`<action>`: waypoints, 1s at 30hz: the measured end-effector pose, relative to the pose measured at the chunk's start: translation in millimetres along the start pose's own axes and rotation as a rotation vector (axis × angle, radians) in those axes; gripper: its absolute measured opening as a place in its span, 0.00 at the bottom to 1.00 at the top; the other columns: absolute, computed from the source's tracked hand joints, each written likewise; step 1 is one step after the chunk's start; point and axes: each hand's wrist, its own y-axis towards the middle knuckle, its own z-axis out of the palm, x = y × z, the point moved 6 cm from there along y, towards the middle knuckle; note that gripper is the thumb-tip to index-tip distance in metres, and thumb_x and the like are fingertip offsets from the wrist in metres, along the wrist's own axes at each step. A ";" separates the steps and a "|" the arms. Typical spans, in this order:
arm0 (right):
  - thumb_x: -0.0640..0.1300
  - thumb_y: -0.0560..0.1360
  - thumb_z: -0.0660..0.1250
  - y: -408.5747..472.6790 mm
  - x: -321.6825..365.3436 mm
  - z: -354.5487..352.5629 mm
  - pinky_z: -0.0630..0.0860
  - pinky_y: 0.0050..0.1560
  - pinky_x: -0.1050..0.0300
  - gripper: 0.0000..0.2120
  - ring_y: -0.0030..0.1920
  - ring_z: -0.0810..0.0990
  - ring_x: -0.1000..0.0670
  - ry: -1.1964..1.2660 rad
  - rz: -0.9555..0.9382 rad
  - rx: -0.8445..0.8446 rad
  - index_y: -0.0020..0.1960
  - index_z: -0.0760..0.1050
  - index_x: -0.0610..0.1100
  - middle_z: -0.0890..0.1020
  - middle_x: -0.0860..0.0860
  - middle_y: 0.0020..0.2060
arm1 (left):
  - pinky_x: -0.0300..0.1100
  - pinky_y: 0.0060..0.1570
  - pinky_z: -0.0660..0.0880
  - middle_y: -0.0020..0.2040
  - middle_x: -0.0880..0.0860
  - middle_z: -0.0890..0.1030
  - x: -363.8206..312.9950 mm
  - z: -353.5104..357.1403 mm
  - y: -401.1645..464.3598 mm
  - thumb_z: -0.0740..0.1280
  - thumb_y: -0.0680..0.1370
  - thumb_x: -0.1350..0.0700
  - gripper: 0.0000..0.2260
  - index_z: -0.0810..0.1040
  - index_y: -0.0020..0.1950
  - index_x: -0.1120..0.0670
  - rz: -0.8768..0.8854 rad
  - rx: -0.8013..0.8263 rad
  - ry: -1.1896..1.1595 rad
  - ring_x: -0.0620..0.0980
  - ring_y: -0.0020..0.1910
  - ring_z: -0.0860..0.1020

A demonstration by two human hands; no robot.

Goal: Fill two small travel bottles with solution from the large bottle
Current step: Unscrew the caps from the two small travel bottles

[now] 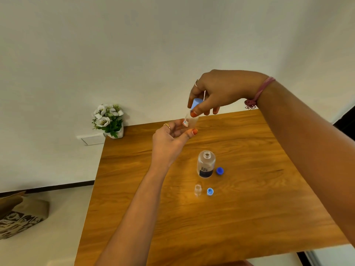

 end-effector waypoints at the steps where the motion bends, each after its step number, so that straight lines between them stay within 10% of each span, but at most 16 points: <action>1: 0.48 0.71 0.72 -2.7 2.7 0.6 0.76 0.36 0.67 0.13 0.33 0.81 0.58 0.000 -0.025 0.004 0.55 0.79 0.48 0.79 0.58 0.42 | 0.32 0.48 0.77 0.46 0.45 0.82 1.6 -0.1 -1.2 0.75 0.69 0.55 0.19 0.78 0.59 0.54 0.000 0.006 0.000 0.33 0.45 0.80; 8: 0.44 0.70 0.73 -20.7 -9.9 -3.4 0.73 0.50 0.62 0.16 0.46 0.81 0.54 -0.043 -0.050 -0.101 0.57 0.78 0.52 0.78 0.55 0.52 | 0.27 0.43 0.76 0.45 0.41 0.81 11.9 11.9 -7.2 0.74 0.70 0.57 0.18 0.77 0.59 0.53 -0.015 0.067 -0.015 0.30 0.43 0.80; 16: 0.35 0.70 0.72 -61.1 -89.1 44.8 0.79 0.52 0.62 0.16 0.49 0.83 0.52 0.694 0.083 -0.431 0.53 0.73 0.48 0.79 0.48 0.55 | 0.33 0.46 0.78 0.51 0.46 0.83 43.4 52.1 -20.3 0.75 0.70 0.57 0.17 0.76 0.55 0.48 -0.151 0.105 -0.070 0.40 0.49 0.81; 25: 0.37 0.69 0.73 -82.6 -158.4 133.1 0.78 0.51 0.62 0.19 0.50 0.81 0.55 0.894 0.280 -0.484 0.59 0.77 0.44 0.83 0.50 0.50 | 0.42 0.50 0.78 0.51 0.46 0.82 68.8 116.9 -48.9 0.73 0.72 0.62 0.18 0.73 0.55 0.44 -0.151 0.210 -0.073 0.45 0.49 0.82; 30: 0.36 0.68 0.74 -92.4 -200.4 181.0 0.79 0.52 0.60 0.19 0.49 0.82 0.53 0.944 0.418 -0.461 0.58 0.76 0.42 0.83 0.49 0.49 | 0.26 0.39 0.71 0.53 0.45 0.81 95.1 151.2 -67.0 0.73 0.73 0.53 0.20 0.71 0.62 0.51 -0.204 0.237 0.170 0.37 0.42 0.77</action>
